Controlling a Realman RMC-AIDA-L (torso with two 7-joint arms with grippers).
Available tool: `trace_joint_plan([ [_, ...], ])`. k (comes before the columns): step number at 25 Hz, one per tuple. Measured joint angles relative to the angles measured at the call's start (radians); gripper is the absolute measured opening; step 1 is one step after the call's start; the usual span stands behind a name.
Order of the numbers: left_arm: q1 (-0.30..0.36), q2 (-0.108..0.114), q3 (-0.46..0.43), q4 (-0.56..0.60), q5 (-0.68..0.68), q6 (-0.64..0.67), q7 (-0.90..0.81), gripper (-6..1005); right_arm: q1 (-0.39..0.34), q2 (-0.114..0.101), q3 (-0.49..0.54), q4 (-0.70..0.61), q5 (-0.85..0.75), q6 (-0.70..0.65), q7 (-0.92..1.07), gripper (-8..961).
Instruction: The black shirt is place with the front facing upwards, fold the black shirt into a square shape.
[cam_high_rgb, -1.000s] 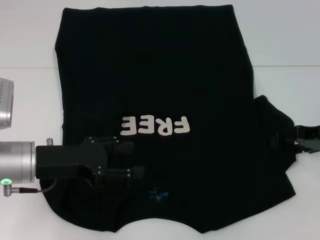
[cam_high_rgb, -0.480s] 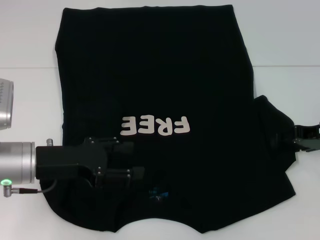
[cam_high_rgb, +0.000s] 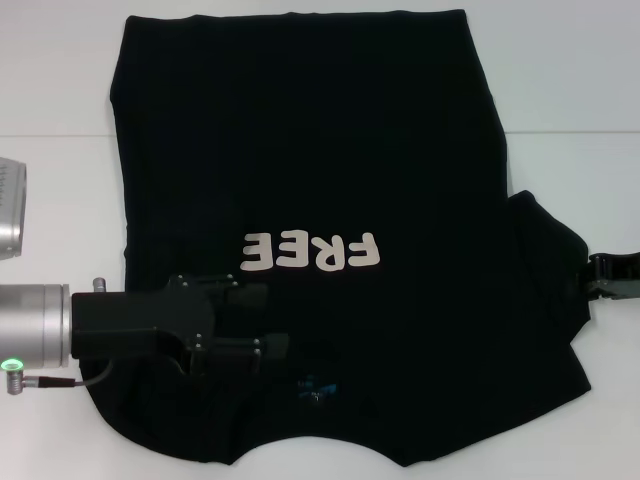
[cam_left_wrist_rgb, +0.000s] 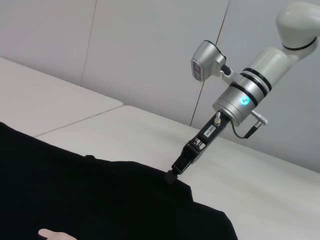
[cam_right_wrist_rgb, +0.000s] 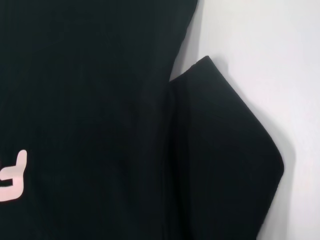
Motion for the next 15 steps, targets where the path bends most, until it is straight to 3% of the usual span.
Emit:
trace_joint_plan([
  [3,0.000,0.000,-0.001,0.001,0.000,0.001,0.000,774,0.000,0.000,0.000,0.000,0.000,0.000,-0.002,218],
  [9,0.000,0.000,-0.002,-0.001,0.000,0.002,0.000,774,-0.001,0.001,-0.001,0.000,0.000,0.005,-0.007,33],
  [15,0.000,0.000,-0.002,-0.001,0.000,0.002,0.000,774,-0.003,-0.001,0.001,-0.010,0.001,0.007,-0.016,33],
])
